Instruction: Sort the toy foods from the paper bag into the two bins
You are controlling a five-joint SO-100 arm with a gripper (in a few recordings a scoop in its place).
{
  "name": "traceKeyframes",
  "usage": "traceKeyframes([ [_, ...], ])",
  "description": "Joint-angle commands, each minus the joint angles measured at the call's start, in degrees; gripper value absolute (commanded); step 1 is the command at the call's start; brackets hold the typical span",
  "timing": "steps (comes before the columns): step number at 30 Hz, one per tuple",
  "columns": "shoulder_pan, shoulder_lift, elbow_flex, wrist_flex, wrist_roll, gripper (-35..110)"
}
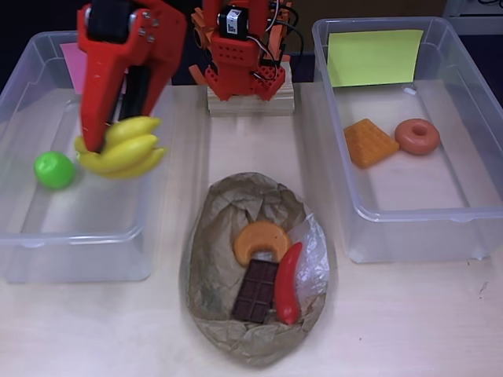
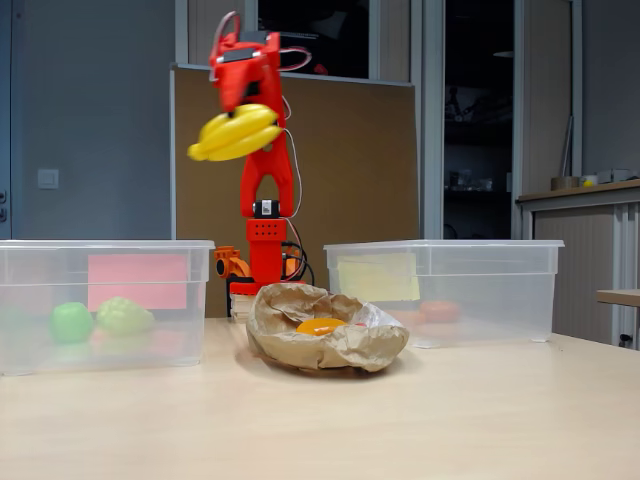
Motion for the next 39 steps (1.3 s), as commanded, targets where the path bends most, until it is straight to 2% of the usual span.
traceKeyframes([
  [1,7.3,10.6,14.6,-8.0,3.1,14],
  [10,16.2,23.2,40.4,-21.8,11.1,20],
  [19,17.8,32.8,52.3,-24.8,14.6,20],
  [29,11.0,28.3,38.1,-19.3,13.5,18],
  [39,2.5,12.3,16.3,-14.3,8.6,18],
])
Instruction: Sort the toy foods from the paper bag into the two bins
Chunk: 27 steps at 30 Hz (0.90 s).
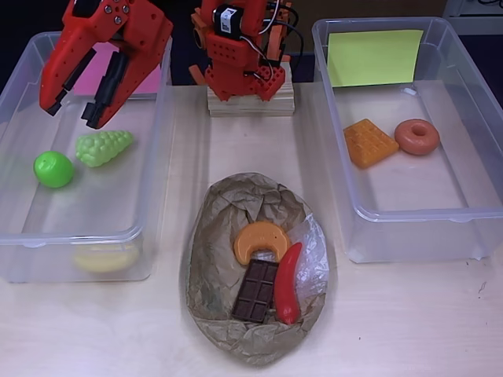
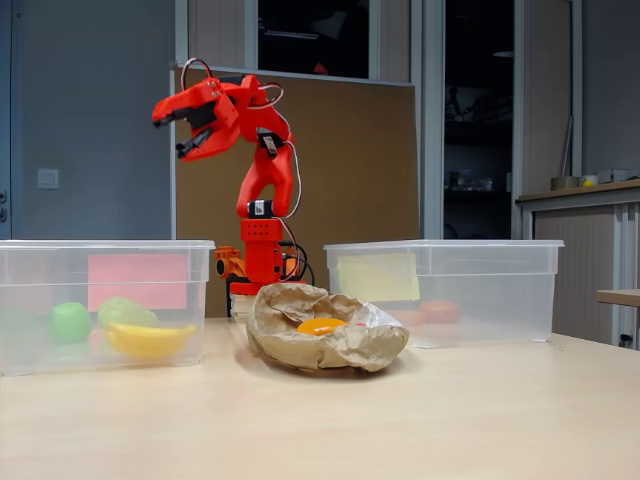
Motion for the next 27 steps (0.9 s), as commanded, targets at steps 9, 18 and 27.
traceKeyframes([
  [9,-16.1,-22.7,-14.9,8.3,3.8,16],
  [18,-25.7,-30.2,-9.4,14.2,16.5,16],
  [27,-33.8,-33.3,-4.5,13.5,22.7,21],
])
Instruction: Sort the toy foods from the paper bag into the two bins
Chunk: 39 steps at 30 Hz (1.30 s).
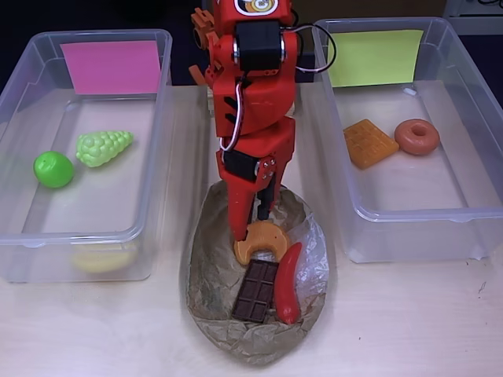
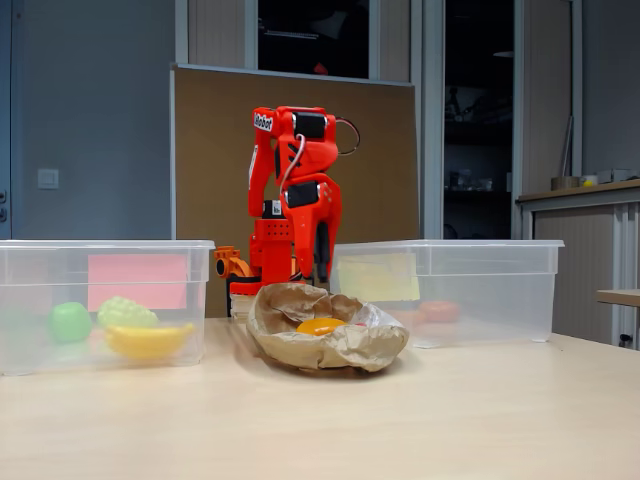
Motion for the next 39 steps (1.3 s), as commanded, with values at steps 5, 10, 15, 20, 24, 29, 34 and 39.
traceKeyframes([
  [5,-4.4,0.4,4.3,-1.9,2.3,22],
  [10,-4.7,-0.3,7.0,-3.5,1.9,24],
  [15,-4.6,-2.2,8.8,-6.1,0.9,26],
  [20,-4.6,-6.3,8.8,-9.1,0.4,30],
  [24,-4.7,-10.2,7.3,-9.9,0.2,32],
  [29,-4.8,-14.1,5.0,-10.8,-0.8,32],
  [34,-4.3,-15.0,3.0,-10.5,-2.4,24],
  [39,-4.0,-13.4,-1.3,-5.0,-3.0,17],
])
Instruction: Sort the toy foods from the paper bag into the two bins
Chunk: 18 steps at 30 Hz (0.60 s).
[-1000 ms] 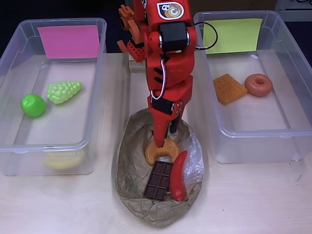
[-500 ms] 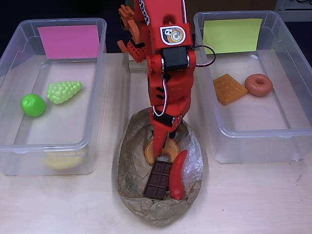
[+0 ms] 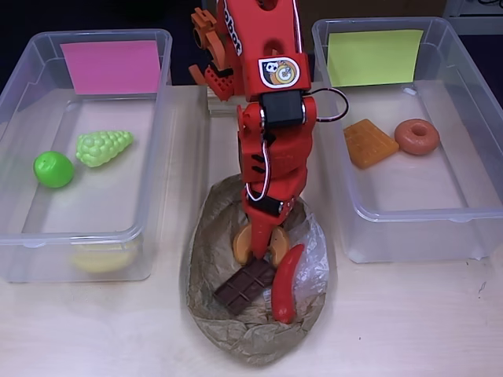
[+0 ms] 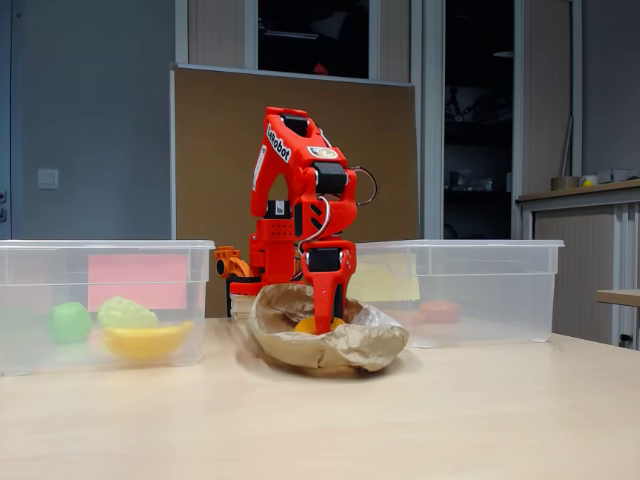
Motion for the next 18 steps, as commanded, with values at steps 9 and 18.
traceKeyframes([
  [9,3.0,8.9,-13.6,18.0,1.1,12],
  [18,7.7,17.1,-25.5,38.4,9.9,12],
])
